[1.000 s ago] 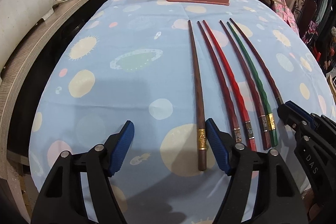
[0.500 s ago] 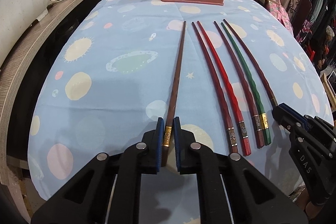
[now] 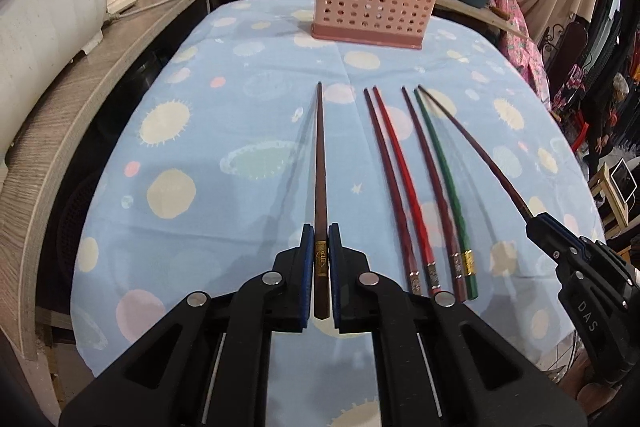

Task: Organize utensils
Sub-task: 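Lift both brown chopsticks up into the pink basket and open both tools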

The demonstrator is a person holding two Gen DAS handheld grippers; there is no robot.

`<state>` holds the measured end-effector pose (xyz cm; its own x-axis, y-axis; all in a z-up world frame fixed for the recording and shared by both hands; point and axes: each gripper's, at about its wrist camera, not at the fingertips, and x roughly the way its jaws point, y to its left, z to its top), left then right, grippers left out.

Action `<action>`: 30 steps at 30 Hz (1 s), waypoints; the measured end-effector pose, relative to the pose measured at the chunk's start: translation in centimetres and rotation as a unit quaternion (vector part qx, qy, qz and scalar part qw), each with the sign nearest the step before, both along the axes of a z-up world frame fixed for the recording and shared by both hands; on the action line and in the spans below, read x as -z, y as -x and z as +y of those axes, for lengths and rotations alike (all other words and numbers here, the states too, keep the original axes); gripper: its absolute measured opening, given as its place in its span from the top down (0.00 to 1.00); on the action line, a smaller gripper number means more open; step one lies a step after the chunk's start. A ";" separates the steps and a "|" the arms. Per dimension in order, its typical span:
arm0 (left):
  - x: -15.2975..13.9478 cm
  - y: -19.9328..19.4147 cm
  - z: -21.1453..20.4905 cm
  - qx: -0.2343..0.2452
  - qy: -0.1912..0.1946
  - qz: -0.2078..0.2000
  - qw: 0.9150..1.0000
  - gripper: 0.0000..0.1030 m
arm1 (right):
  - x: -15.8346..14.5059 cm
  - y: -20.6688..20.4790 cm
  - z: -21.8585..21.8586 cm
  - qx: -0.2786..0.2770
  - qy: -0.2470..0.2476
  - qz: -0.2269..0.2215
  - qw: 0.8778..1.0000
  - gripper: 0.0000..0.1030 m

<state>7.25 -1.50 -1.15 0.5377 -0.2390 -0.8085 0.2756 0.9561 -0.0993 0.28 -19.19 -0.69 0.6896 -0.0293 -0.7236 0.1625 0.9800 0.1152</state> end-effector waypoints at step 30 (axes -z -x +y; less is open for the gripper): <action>-16.4 -11.2 -0.8 -0.028 0.076 -0.115 0.990 0.93 | -14.8 -9.1 -6.1 0.022 -0.044 -0.159 0.986 0.93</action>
<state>18.43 -2.29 15.29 0.7193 -0.3128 -0.6203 0.2545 0.9495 -0.1836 9.33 -25.25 14.11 0.8817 -0.0106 -0.4717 0.1462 0.9567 0.2517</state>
